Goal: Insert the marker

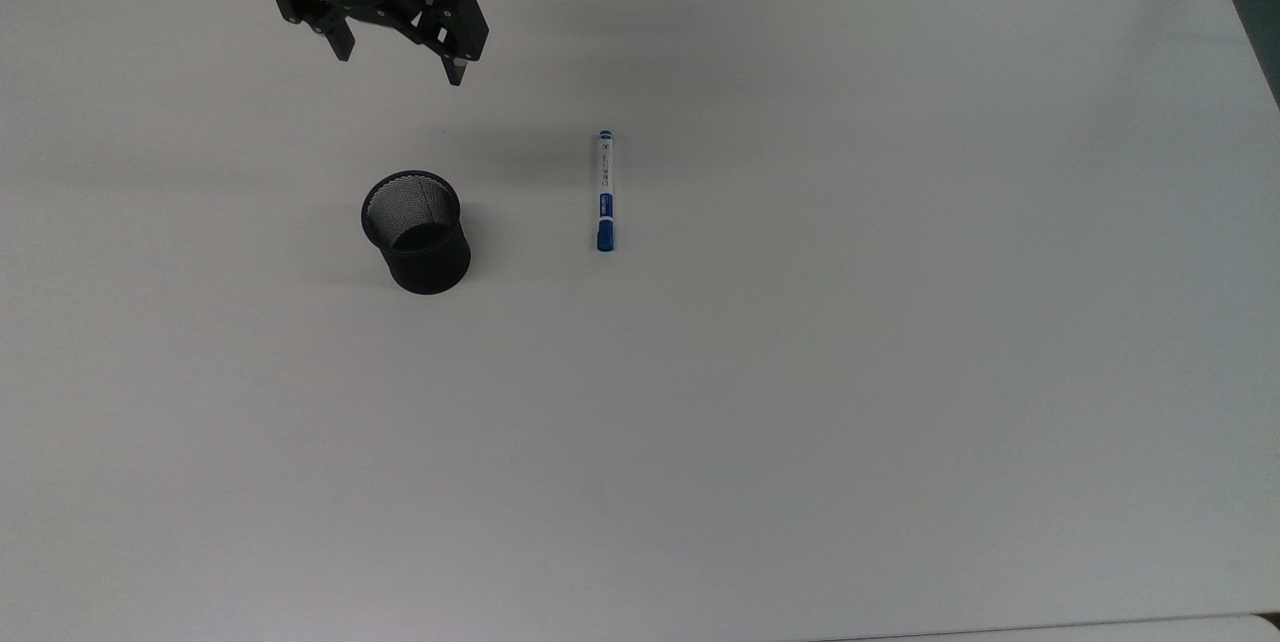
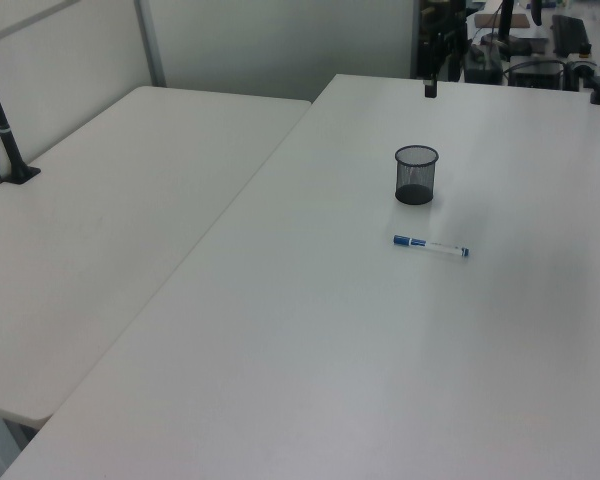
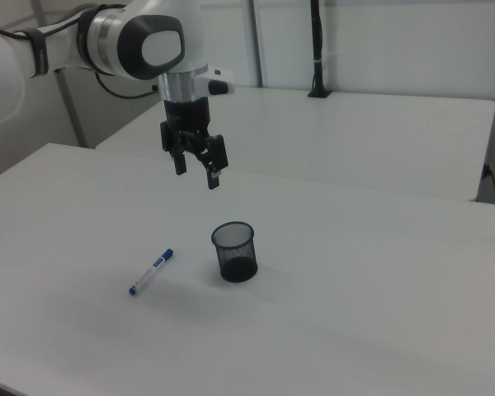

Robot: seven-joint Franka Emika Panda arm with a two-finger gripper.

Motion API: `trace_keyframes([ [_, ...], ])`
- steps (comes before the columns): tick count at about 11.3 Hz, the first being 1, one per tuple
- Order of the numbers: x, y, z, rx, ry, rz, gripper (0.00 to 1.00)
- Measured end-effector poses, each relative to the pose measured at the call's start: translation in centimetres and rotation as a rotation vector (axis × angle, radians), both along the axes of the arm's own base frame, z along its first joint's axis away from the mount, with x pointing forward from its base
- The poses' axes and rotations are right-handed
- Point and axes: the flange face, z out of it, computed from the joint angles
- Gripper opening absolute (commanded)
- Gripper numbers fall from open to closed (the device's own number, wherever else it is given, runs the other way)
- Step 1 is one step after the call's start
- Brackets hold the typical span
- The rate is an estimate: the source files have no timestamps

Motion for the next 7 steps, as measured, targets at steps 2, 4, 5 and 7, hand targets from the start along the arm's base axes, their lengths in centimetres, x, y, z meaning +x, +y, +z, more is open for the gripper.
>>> trace_keyframes([
  [2, 0.0, 0.02, -0.01, 0.0, 0.0, 0.0, 1.0],
  [4, 0.01, 0.13, -0.03, 0.0, 0.001, 0.002, 1.0],
  [5, -0.03, 0.16, -0.08, 0.001, 0.005, 0.003, 1.0],
  [7, -0.14, 0.19, -0.15, 0.002, 0.014, 0.003, 1.0],
])
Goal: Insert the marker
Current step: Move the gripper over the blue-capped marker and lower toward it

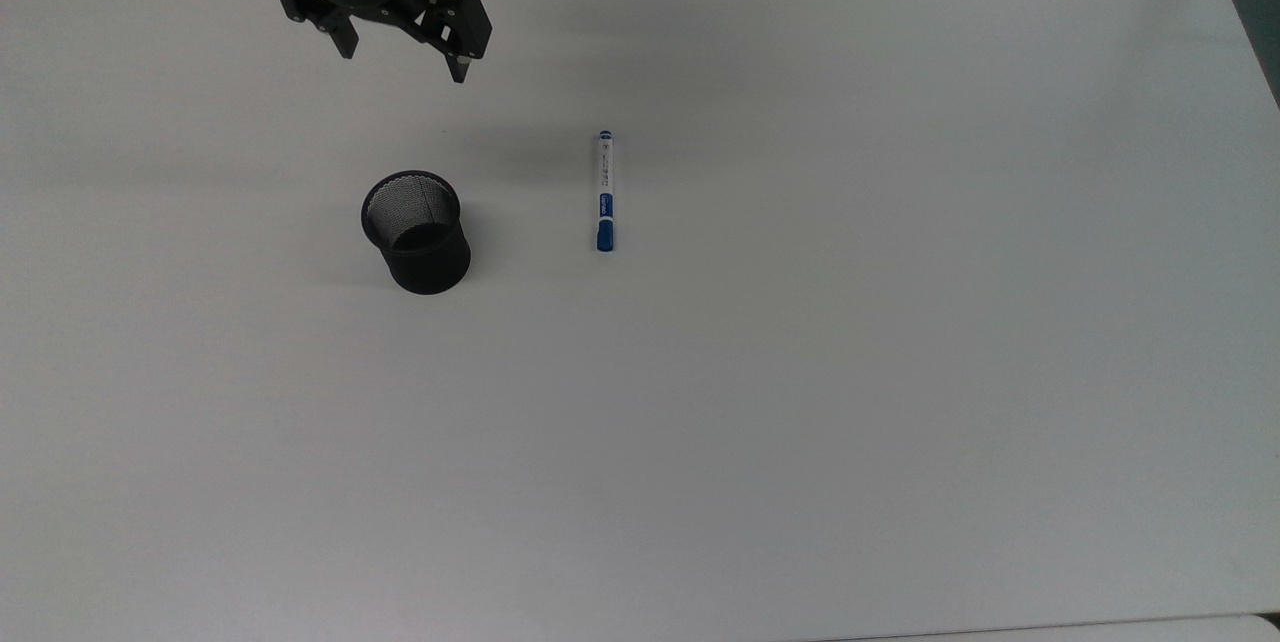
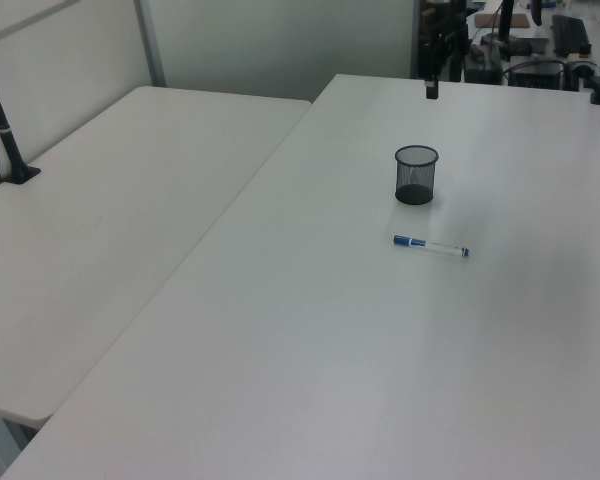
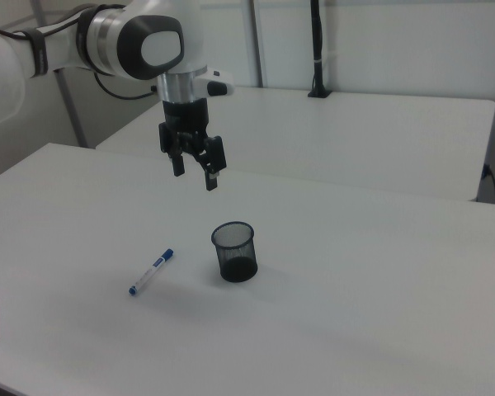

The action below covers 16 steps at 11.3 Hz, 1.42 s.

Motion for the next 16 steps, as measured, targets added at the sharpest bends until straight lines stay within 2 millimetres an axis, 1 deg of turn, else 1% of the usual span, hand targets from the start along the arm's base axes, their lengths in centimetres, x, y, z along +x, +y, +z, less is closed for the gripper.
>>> trace_keyframes([
  [4, -0.2, 0.2, -0.1, 0.003, 0.019, 0.004, 1.0],
  [6, -0.2, 0.4, -0.2, 0.008, 0.019, 0.043, 1.0],
  [7, -0.1, 0.9, -0.2, 0.015, 0.019, 0.074, 1.0],
  [8, 0.0, 2.0, -0.4, 0.036, 0.019, 0.101, 1.0],
  [9, 0.1, 3.5, -0.8, 0.066, 0.023, 0.122, 1.0],
  [10, 0.2, 5.6, -1.6, 0.091, 0.035, 0.147, 1.0],
  [11, 0.3, 7.1, -2.4, 0.1, 0.051, 0.169, 1.0],
  [12, 0.5, 8.9, -3.7, 0.1, 0.075, 0.195, 1.0],
  [13, 1.0, 10.2, -4.9, 0.095, 0.076, 0.212, 1.0],
  [16, 2.5, 13.3, -9.2, 0.07, 0.054, 0.213, 0.99],
])
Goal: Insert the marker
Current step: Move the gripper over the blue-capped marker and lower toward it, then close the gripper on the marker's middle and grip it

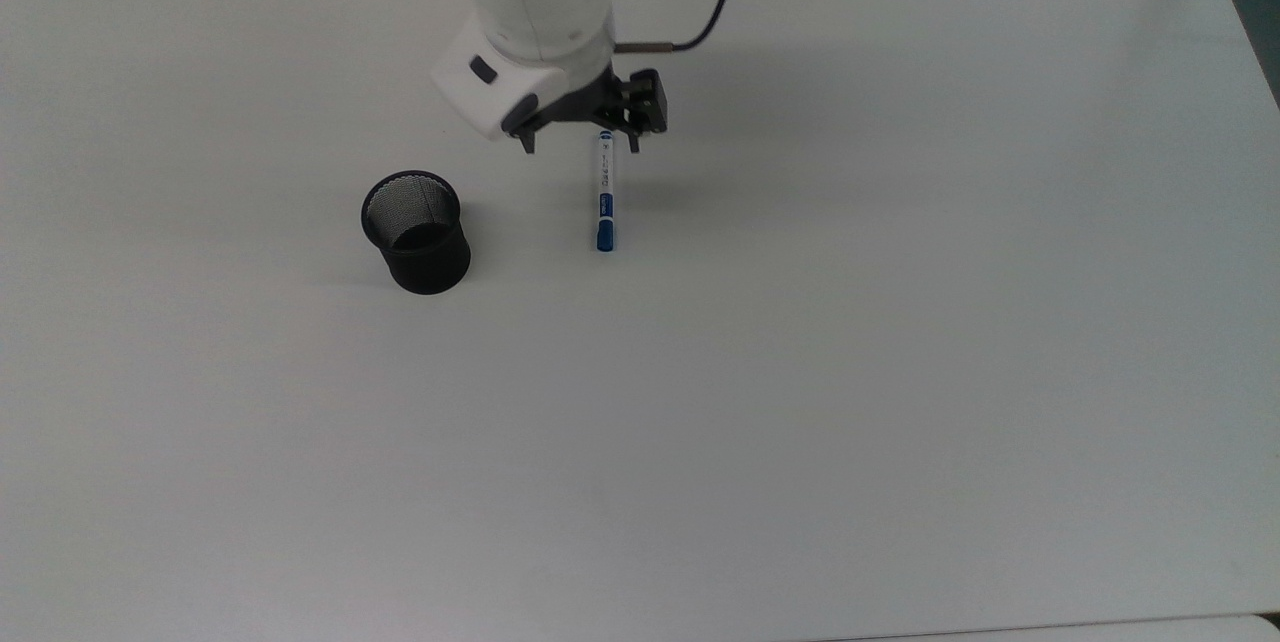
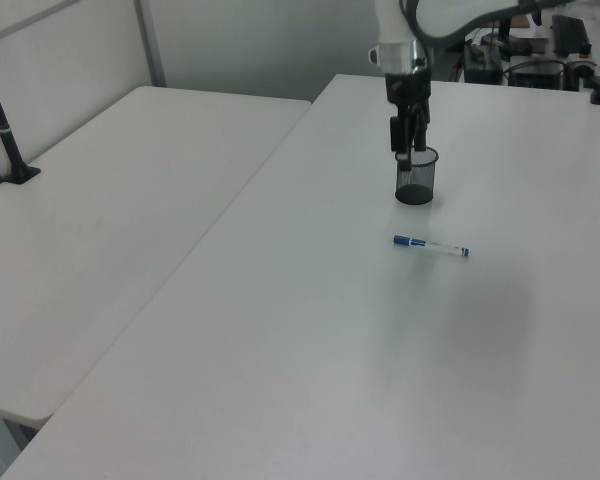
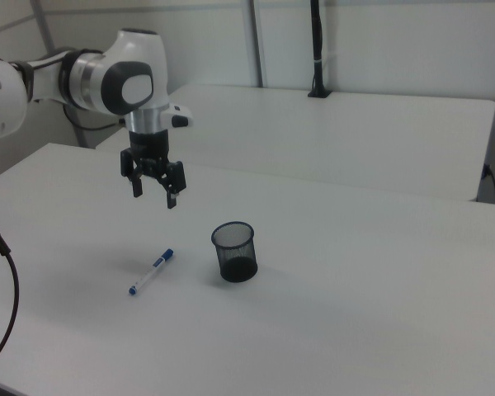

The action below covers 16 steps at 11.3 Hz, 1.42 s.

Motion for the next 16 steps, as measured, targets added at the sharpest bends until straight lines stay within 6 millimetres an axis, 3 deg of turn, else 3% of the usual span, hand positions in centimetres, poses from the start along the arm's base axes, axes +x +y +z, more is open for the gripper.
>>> trace_keyframes([
  [3, 0.5, 2.6, -4.6, -0.03, 0.044, 0.004, 0.93],
  [5, 1.0, 3.6, -7.2, -0.045, 0.052, 0.003, 0.81],
  [11, 2.3, 3.5, -13.6, -0.096, 0.061, -0.011, 0.7],
  [12, 2.3, 3.1, -14.1, -0.106, 0.068, -0.011, 0.65],
  [16, 2.3, 3.1, -15.5, -0.116, 0.087, -0.007, 0.25],
])
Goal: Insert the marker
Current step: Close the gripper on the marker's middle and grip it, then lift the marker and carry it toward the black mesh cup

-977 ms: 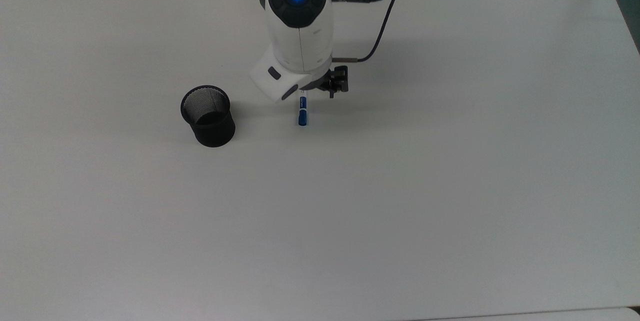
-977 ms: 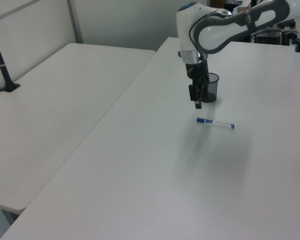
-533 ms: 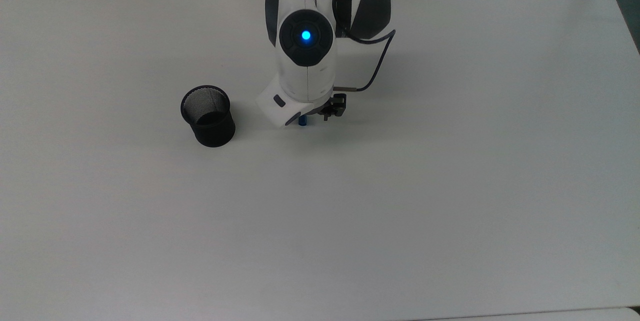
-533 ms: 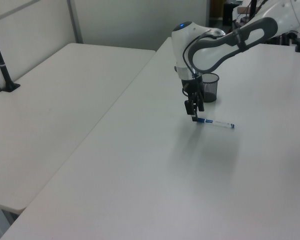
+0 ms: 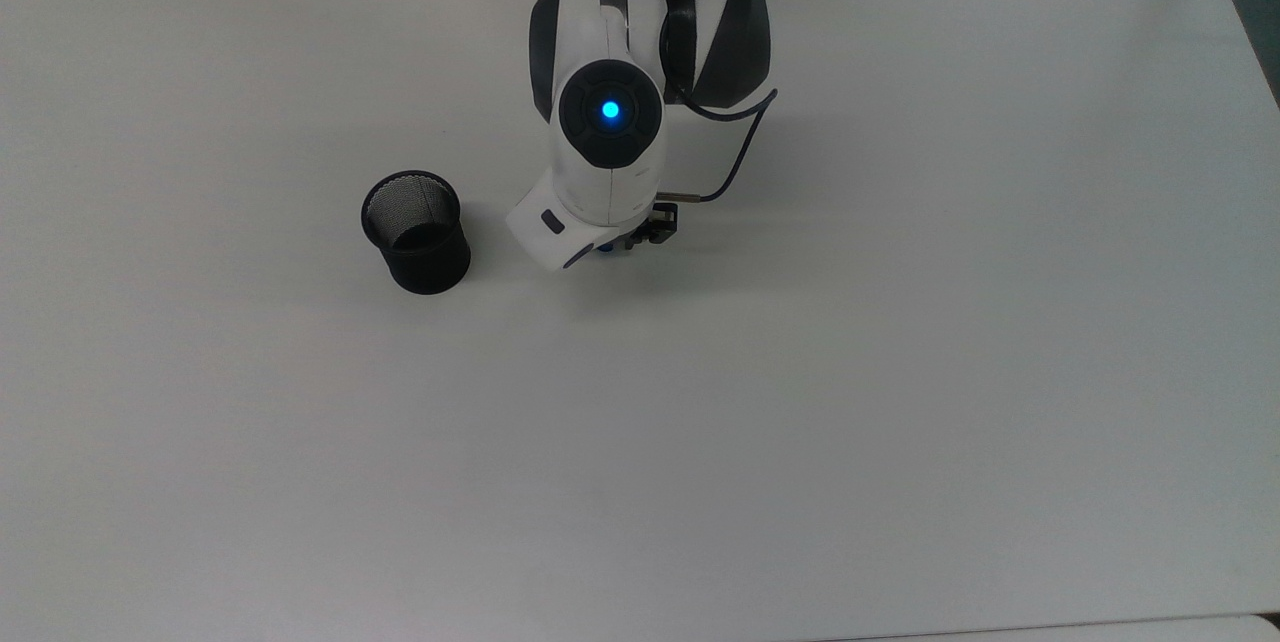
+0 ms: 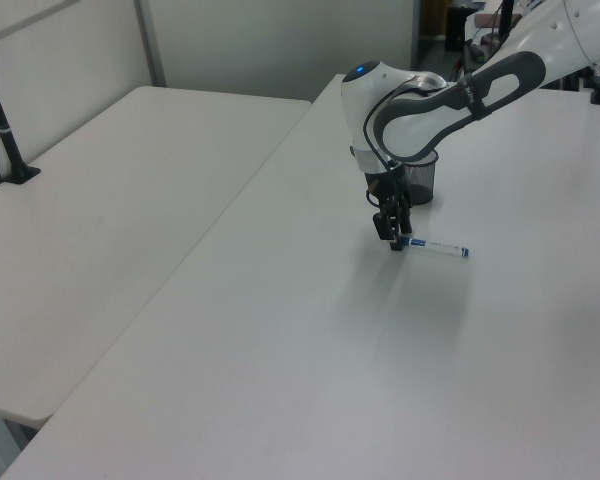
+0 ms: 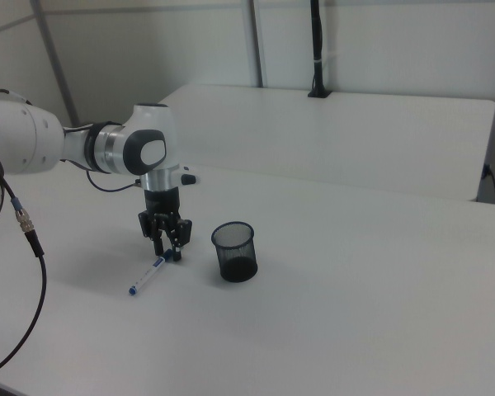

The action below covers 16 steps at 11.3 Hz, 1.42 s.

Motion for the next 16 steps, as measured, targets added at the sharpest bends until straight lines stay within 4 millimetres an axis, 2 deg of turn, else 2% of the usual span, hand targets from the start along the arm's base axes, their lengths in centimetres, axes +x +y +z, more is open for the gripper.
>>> trace_keyframes([
  [1, 0.0, 0.2, 0.1, 0.0, -0.002, 0.002, 0.13],
  [5, 0.1, 0.1, 0.4, -0.004, -0.007, 0.004, 0.0],
  [8, 0.2, 0.1, 0.6, -0.003, -0.012, 0.003, 0.0],
  [9, 0.4, 0.1, 1.6, 0.0, -0.029, -0.001, 0.0],
  [10, 0.8, -0.3, 3.5, 0.006, -0.062, -0.01, 0.0],
  [11, 1.1, -1.4, 7.3, 0.017, -0.121, -0.029, 0.0],
  [12, 1.1, -2.7, 10.3, 0.027, -0.165, -0.047, 0.0],
  [14, 1.0, -6.3, 16.0, 0.044, -0.254, -0.098, 0.0],
  [16, 1.1, -9.5, 19.1, 0.047, -0.309, -0.144, 0.0],
])
